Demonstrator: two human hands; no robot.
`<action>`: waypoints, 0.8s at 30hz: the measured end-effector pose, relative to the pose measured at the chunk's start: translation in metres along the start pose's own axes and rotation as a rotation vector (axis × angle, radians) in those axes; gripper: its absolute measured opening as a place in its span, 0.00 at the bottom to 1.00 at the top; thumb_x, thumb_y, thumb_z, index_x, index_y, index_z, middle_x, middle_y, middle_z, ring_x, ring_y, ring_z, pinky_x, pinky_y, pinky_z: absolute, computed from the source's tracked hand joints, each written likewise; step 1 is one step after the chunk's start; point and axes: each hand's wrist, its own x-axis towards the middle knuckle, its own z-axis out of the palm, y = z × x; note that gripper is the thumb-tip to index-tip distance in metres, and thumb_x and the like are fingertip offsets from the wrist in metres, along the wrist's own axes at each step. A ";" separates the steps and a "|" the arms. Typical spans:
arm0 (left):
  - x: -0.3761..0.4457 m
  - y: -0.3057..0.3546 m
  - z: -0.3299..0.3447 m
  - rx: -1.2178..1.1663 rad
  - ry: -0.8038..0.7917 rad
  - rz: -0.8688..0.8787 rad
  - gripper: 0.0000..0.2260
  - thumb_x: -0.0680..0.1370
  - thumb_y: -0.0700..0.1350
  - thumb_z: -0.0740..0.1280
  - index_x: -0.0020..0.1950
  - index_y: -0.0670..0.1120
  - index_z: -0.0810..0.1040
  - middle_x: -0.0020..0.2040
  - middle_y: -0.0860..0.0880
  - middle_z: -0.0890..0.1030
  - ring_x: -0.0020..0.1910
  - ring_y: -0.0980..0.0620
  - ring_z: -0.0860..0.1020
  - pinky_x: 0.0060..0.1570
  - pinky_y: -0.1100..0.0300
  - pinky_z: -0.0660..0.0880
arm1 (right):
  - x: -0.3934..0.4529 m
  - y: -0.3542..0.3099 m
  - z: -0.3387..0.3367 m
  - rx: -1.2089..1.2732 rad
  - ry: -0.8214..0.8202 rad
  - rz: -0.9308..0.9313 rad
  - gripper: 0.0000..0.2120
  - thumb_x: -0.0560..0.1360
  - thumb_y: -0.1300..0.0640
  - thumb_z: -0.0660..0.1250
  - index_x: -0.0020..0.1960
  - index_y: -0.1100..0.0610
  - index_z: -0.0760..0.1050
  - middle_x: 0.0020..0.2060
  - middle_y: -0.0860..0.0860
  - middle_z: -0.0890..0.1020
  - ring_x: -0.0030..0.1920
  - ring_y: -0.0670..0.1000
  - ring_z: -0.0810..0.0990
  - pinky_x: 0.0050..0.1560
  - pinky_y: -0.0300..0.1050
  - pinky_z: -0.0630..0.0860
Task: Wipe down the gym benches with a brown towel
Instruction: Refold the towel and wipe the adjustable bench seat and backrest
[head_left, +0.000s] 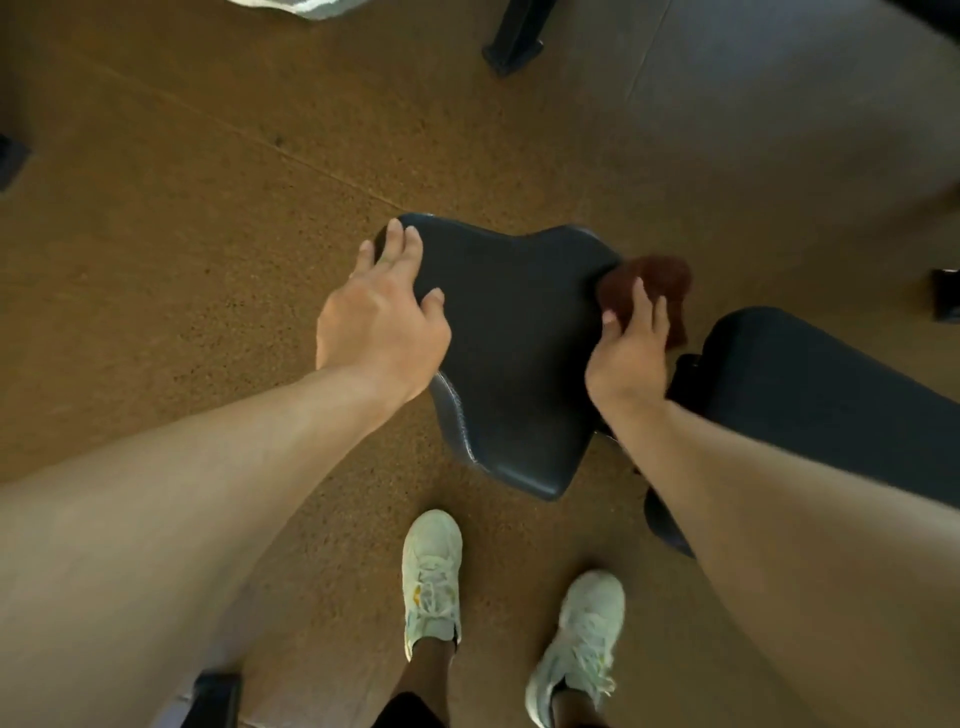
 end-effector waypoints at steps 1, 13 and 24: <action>0.000 0.001 0.002 -0.005 0.005 -0.008 0.28 0.85 0.52 0.57 0.83 0.50 0.53 0.84 0.55 0.51 0.83 0.50 0.52 0.77 0.49 0.60 | -0.026 0.006 0.011 0.036 0.041 0.017 0.26 0.88 0.52 0.55 0.84 0.45 0.55 0.85 0.51 0.51 0.82 0.57 0.58 0.76 0.56 0.64; -0.096 -0.001 -0.018 -0.404 -0.335 -0.211 0.28 0.83 0.59 0.60 0.82 0.61 0.55 0.84 0.52 0.52 0.81 0.44 0.56 0.77 0.43 0.57 | -0.235 0.023 -0.031 0.252 -0.437 0.217 0.16 0.87 0.53 0.59 0.71 0.39 0.74 0.60 0.41 0.83 0.60 0.45 0.81 0.61 0.46 0.77; -0.382 -0.032 -0.212 -1.878 -0.179 -0.910 0.31 0.77 0.64 0.68 0.69 0.41 0.78 0.63 0.39 0.83 0.62 0.39 0.82 0.66 0.45 0.75 | -0.399 -0.182 -0.171 0.332 -1.060 0.268 0.13 0.86 0.53 0.60 0.62 0.53 0.82 0.50 0.55 0.89 0.48 0.55 0.89 0.44 0.50 0.81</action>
